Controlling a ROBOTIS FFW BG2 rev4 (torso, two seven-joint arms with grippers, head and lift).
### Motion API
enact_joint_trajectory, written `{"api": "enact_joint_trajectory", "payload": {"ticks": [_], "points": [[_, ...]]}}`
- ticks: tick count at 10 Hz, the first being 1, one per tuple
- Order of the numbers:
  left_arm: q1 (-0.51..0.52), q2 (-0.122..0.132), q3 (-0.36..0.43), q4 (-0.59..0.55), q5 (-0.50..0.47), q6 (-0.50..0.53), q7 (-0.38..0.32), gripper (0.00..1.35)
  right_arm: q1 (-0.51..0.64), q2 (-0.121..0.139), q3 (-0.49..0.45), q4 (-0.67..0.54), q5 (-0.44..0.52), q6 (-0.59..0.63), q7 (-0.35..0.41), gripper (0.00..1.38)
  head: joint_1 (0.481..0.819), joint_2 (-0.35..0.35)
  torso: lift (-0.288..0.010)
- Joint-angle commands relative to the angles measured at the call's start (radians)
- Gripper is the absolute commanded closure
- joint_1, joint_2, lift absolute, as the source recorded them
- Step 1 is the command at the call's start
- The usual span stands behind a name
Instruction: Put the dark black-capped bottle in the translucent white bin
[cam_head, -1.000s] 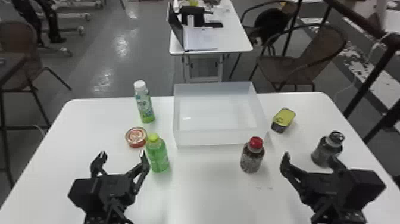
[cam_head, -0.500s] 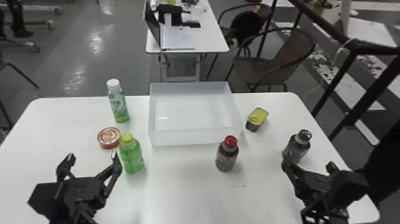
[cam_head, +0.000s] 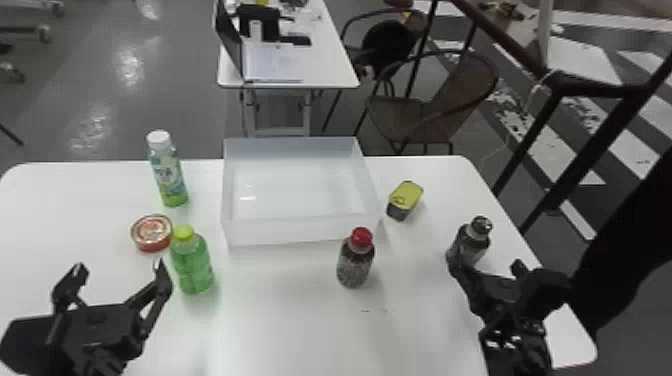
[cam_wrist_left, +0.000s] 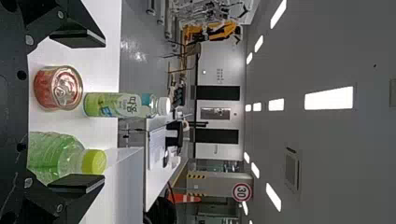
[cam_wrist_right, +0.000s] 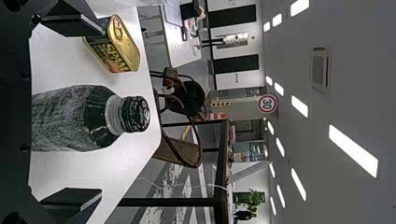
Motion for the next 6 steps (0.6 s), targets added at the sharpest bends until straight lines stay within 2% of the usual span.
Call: {"api": "enact_joint_trajectory", "payload": {"ticks": [1, 6], "points": [[0.005, -0.007, 0.006, 0.0, 0.0, -0.004, -0.003, 0.26, -0.061, -0.007, 0.0, 0.095, 0.0, -0.023, 0.027, 0.08, 0.695, -0.157, -0.065], [0.015, -0.013, 0.013, 0.0, 0.013, -0.006, -0.006, 0.26, -0.178, -0.027, -0.002, 0.285, -0.015, -0.041, 0.047, 0.06, 0.695, -0.153, -0.065]]}}
